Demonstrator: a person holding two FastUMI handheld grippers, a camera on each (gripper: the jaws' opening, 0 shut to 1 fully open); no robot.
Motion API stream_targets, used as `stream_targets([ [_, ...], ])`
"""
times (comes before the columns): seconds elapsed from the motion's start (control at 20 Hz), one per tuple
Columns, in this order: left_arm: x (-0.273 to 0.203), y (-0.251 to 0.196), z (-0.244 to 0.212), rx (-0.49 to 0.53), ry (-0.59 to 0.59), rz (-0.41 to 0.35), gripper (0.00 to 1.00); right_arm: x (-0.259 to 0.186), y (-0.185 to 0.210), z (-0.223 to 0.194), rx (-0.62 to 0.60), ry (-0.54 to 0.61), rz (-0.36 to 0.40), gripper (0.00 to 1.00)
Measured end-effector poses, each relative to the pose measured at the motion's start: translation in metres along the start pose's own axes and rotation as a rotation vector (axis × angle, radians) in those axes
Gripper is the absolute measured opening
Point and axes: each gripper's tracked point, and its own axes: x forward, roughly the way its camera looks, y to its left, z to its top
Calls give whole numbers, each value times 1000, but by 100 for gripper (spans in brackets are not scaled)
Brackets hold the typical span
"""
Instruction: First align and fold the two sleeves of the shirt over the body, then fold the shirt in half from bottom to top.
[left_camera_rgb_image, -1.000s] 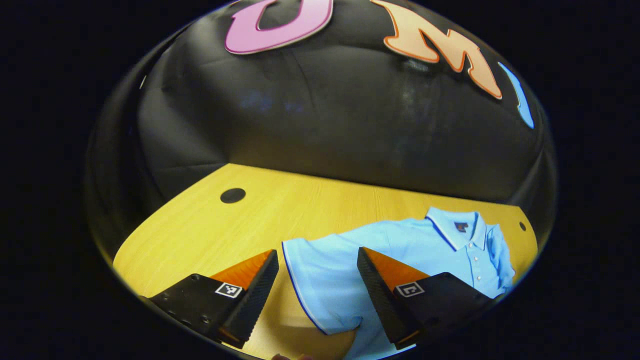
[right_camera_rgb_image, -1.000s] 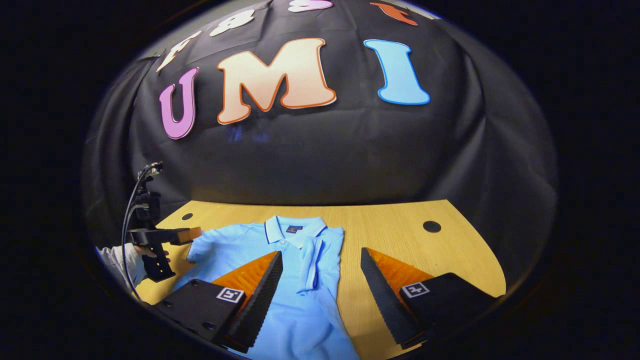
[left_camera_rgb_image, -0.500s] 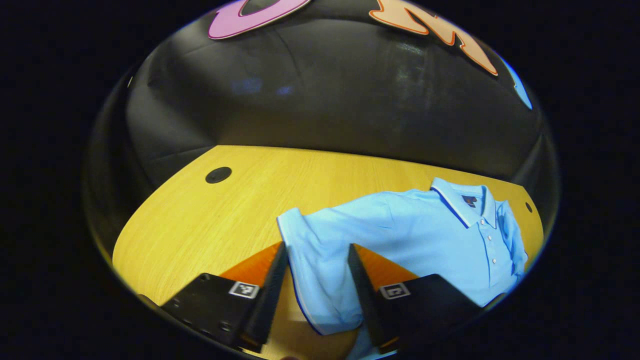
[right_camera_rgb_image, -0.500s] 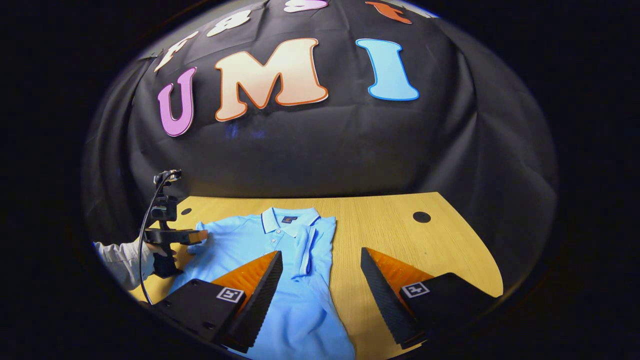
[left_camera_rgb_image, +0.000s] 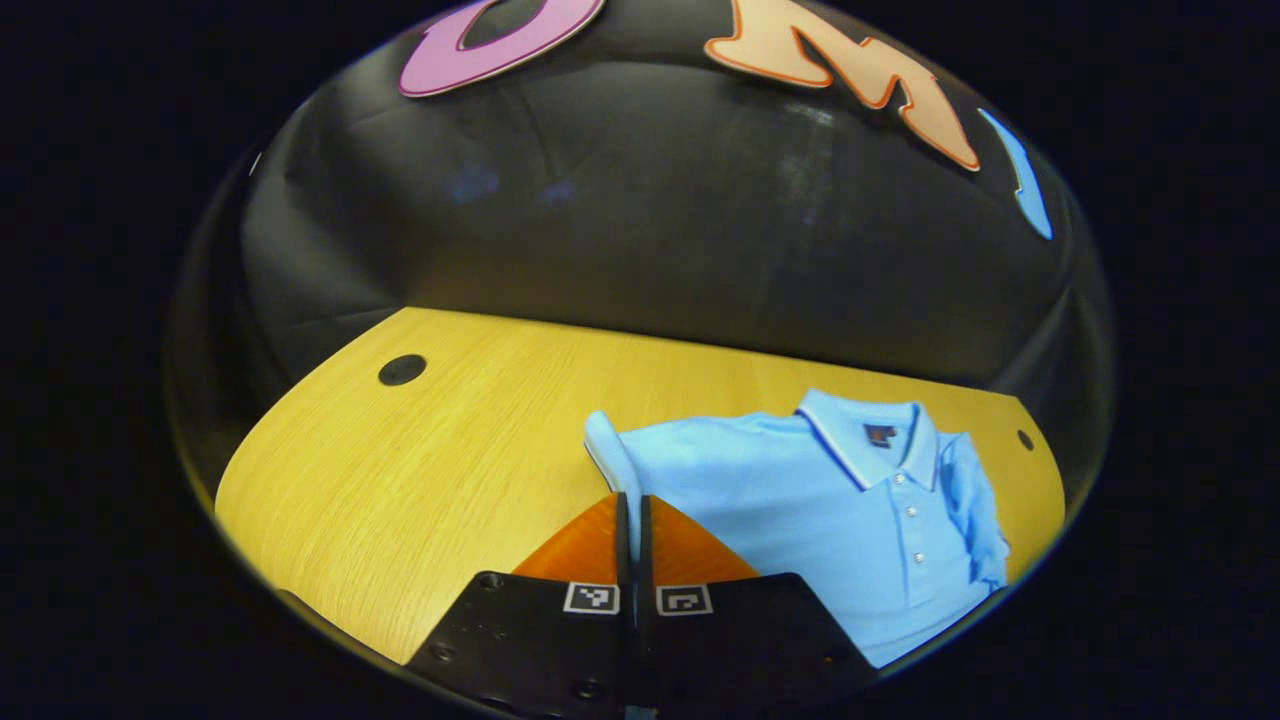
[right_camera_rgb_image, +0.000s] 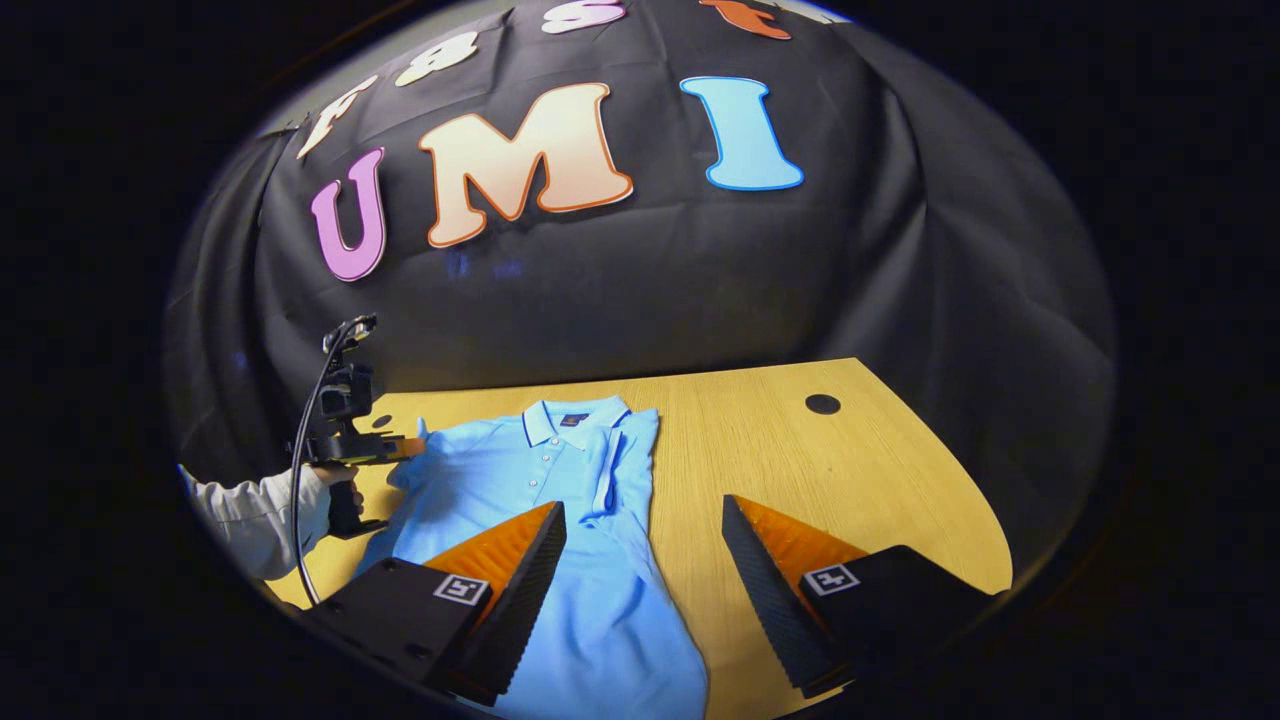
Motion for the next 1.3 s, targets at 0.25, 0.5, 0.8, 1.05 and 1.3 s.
stream_targets([
  [0.25, -5, -66, 19, 56, -32, -78, 0, -9, -10, 5, -12, -18, -19, 98],
  [0.5, 6, -110, -8, 92, 26, -143, 2, -6, -14, 2, -16, -9, -32, 98],
  [0.8, 0, -118, -5, 69, -6, -201, 66, 8, -3, 1, -21, -31, -39, 98],
  [1.05, -65, -93, 23, -19, -126, -187, 96, -12, 9, 1, -59, -84, -14, 98],
  [1.3, -158, -62, 23, 64, -212, -154, 96, -57, 8, -12, -89, -109, -8, 98],
])
